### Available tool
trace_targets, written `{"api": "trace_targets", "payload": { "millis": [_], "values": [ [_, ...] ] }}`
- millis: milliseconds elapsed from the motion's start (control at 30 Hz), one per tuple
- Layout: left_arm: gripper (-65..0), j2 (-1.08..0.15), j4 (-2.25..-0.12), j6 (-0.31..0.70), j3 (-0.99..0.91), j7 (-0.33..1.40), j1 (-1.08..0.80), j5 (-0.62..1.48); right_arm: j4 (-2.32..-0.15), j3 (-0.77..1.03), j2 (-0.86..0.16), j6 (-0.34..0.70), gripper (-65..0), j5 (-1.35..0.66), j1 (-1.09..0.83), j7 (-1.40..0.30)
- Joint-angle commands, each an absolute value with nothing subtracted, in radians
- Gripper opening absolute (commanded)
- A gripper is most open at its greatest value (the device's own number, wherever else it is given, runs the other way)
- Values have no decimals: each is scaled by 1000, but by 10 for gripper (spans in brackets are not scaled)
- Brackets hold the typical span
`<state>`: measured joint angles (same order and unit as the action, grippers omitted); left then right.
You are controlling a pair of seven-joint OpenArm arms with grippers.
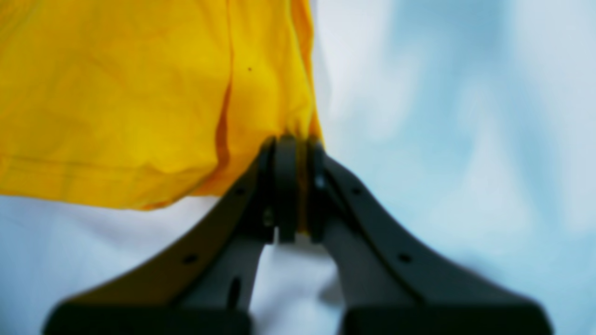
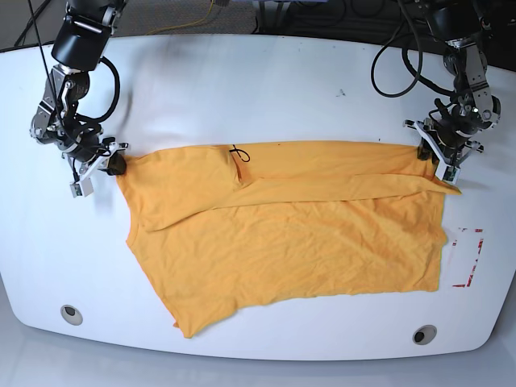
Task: Layout the t-shirt on the table in an organized manner, then fold the t-shirt properly
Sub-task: 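Pull the grasped edges back up toward the collar with both grippers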
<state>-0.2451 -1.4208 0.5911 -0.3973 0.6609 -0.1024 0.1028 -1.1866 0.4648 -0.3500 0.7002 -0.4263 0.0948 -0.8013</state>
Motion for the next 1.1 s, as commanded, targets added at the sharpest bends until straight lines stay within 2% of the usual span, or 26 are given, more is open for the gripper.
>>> {"api": "trace_targets", "payload": {
  "millis": [0, 200, 433, 633, 1067],
  "values": [
    [-636, -262, -1434, 576, -397, 750, -150, 22, -1210, 470, -390, 698, -650, -426, 84, -802],
    [-625, -262, -1523, 578, -397, 754, -222, 22, -1296, 498, -397, 698, -650, -433, 8, -805],
    [-625, -260, -1650, 581, -397, 863, -312, 24, -1429, 599, -390, 698, -650, -446, -79, -941],
    [-623, -259, -1755, 581, -395, 878, -401, 24, -1566, 657, -377, 698, -650, -446, -174, -992],
    [-623, -257, -1774, 582, -357, 878, -532, 27, -1725, 771, -326, 698, -650, -446, -358, -1033]
  ]
}}
